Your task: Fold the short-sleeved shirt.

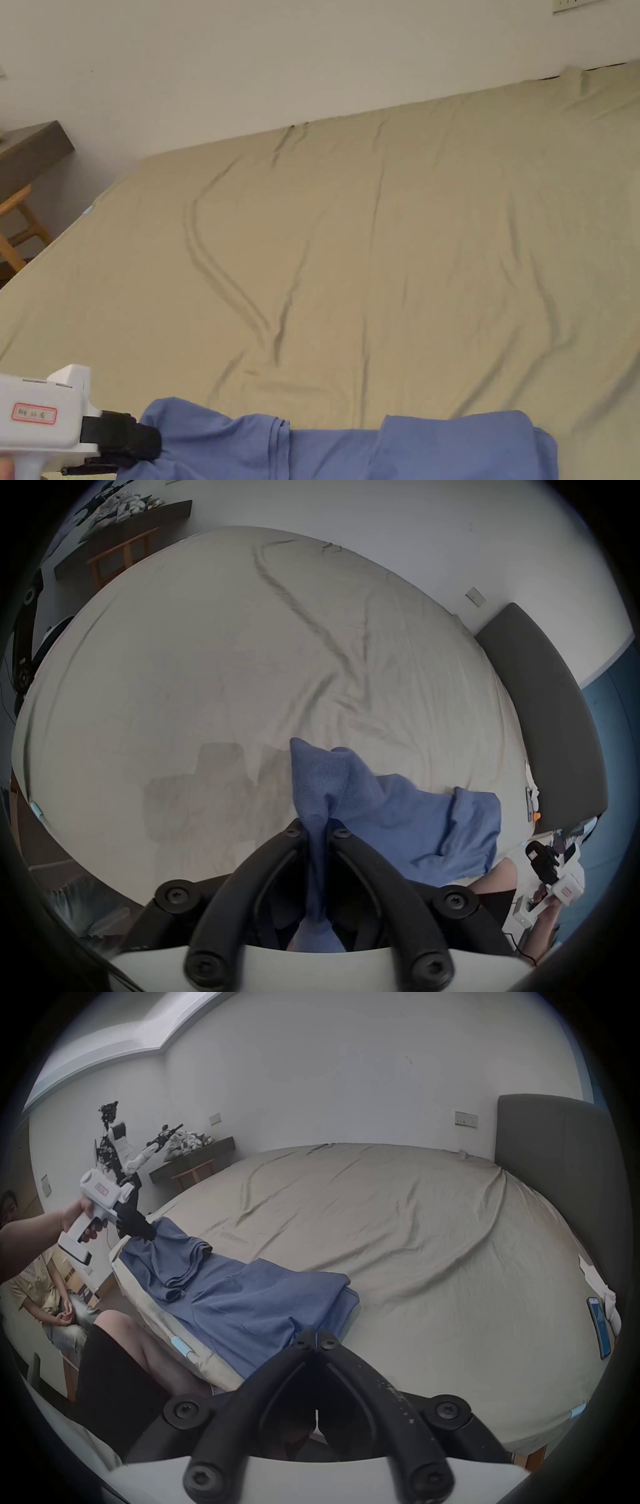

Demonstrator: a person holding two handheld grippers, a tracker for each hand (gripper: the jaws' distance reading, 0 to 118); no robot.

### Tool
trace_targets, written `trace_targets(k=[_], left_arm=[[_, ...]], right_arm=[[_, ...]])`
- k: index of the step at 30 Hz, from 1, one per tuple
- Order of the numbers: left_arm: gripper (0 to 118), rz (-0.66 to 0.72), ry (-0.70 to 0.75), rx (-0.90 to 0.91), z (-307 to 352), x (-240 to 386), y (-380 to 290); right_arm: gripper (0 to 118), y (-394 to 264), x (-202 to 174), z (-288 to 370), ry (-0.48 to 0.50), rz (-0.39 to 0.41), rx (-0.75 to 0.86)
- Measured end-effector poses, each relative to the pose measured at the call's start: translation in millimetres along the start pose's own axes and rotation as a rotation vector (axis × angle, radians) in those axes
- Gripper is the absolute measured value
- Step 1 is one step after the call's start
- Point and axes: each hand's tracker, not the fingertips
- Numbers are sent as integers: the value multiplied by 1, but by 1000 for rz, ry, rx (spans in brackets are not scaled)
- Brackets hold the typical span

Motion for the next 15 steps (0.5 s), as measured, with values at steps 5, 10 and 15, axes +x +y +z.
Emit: trace_targets(k=[5,10,15], left_arm=[[8,-58,-98,-11,15,94,-6],[8,-179,-82,-45,-11,186,-16],[8,-259,-94,-117,-56,260,-36]], right_arm=[[1,0,7,5,67,-47,27],[1,-1,9,8,63,-36,38],[1,-2,20,13,32,-41,55]])
